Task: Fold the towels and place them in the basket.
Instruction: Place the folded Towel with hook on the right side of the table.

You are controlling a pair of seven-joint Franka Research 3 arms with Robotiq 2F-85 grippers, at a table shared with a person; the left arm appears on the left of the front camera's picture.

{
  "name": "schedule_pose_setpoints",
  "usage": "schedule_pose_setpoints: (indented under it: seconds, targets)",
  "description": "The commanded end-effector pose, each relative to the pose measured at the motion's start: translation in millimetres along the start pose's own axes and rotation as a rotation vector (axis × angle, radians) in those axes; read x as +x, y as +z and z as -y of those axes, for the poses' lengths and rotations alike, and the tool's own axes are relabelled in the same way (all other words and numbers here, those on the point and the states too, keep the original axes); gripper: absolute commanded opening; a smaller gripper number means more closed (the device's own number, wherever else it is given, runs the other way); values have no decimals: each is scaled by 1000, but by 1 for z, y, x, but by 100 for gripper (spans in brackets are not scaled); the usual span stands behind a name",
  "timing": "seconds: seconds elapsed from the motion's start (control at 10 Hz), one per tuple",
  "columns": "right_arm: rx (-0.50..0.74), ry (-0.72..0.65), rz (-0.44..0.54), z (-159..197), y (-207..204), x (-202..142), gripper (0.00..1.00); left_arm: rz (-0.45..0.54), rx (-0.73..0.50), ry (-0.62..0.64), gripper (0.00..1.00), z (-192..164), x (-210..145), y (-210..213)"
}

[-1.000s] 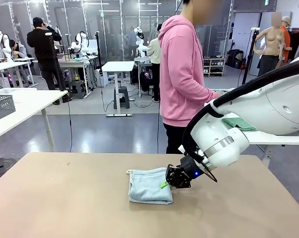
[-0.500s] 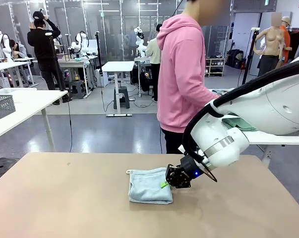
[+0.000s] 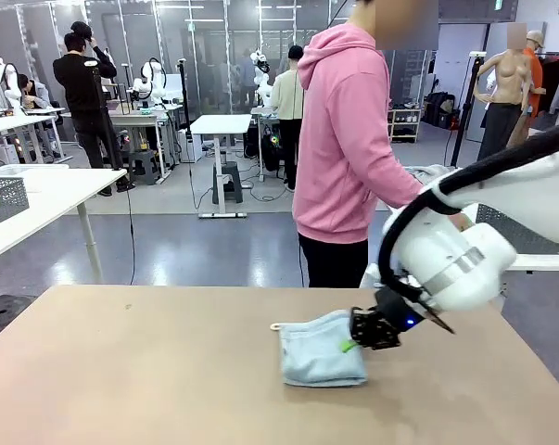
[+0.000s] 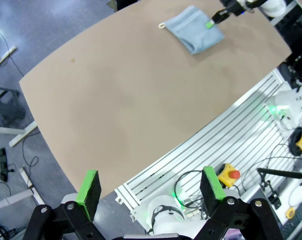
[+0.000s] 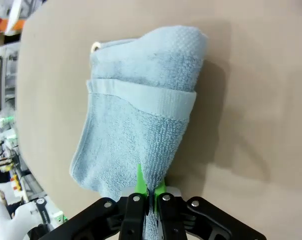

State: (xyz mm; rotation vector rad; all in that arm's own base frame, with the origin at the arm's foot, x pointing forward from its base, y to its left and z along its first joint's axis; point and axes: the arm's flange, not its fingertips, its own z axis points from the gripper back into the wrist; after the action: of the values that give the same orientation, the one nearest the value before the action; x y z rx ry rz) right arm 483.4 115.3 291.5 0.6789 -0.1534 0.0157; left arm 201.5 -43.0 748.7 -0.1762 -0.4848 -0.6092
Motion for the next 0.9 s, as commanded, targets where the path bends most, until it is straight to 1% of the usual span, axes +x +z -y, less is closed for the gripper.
schedule_pose_setpoints:
  seconds: [0.0, 0.2, 0.5, 0.6, 0.7, 0.8]
  targets:
    - [-81, -34, 65, 27, 41, -9, 6, -1, 7, -4, 100, 1, 1, 1]
    - [-158, -44, 93, 59, 85, -20, 6, -1, 7, -4, 100, 1, 1, 1]
    - [-264, -28, 46, 92, 140, -21, 6, -1, 7, -4, 100, 1, 1, 1]
    - [-286, -68, 47, 100, 150, -19, 6, -1, 7, -4, 100, 1, 1, 1]
    - [-345, -74, 21, 104, 153, -19, 6, -1, 7, -4, 100, 1, 1, 1]
    - [-372, -62, 8, 104, 156, -19, 6, -1, 7, -4, 100, 1, 1, 1]
